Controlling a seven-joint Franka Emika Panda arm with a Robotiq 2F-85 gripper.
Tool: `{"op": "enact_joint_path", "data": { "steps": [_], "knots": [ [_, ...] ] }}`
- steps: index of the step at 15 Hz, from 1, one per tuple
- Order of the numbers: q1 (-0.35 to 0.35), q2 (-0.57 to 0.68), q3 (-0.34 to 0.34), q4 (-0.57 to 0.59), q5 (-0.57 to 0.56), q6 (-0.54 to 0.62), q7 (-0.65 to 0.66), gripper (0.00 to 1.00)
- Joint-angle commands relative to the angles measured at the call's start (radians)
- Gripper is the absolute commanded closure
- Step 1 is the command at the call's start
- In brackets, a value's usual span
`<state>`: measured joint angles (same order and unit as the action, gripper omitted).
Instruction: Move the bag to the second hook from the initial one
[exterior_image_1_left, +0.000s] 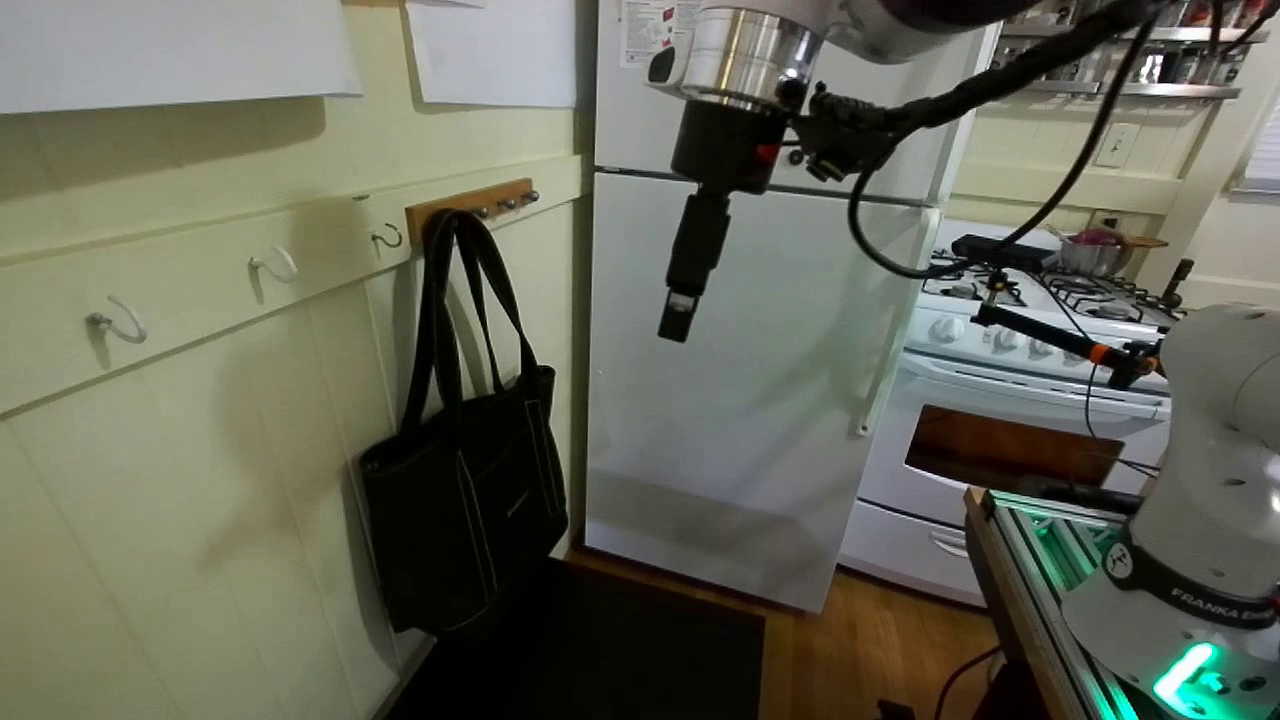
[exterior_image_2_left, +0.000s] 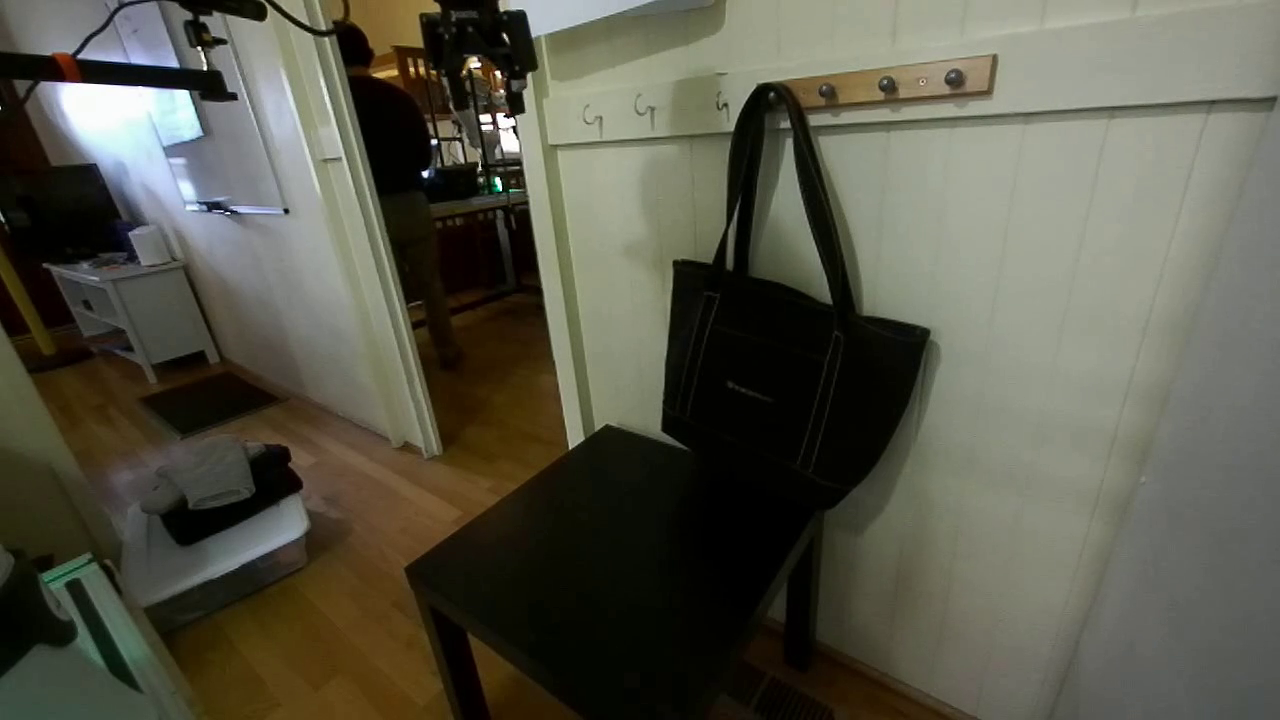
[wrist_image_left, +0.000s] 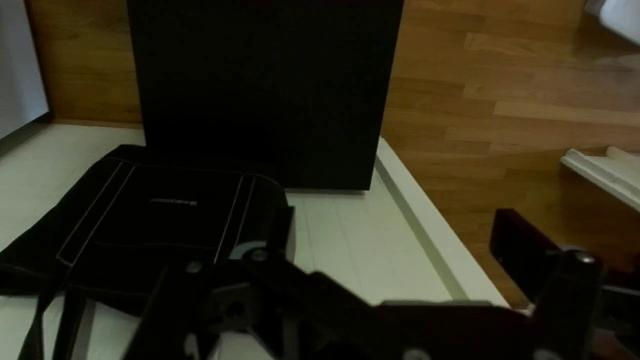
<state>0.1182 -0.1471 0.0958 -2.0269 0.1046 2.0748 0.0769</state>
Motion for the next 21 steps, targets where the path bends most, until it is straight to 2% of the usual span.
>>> {"op": "enact_joint_path", "data": {
  "steps": [1,5,7,9,13,14,15,17,21],
  "knots": [
    [-0.019,0.128,0.023,0.107,-0.152,0.036,0.090,0.00],
    [-0.001,0.236,0.018,0.206,-0.346,0.022,0.218,0.00],
    [0.010,0.275,0.008,0.233,-0.446,0.062,0.283,0.00],
    [0.020,0.300,-0.005,0.244,-0.540,0.122,0.341,0.00],
    [0.032,0.318,-0.038,0.222,-0.676,0.313,0.486,0.00],
    [0.035,0.316,-0.046,0.215,-0.695,0.354,0.515,0.00],
    [0.029,0.313,-0.040,0.223,-0.638,0.297,0.441,0.00],
    [0.033,0.316,-0.047,0.222,-0.661,0.333,0.472,0.00],
    [0.036,0.316,-0.048,0.222,-0.664,0.335,0.481,0.00]
  ]
}}
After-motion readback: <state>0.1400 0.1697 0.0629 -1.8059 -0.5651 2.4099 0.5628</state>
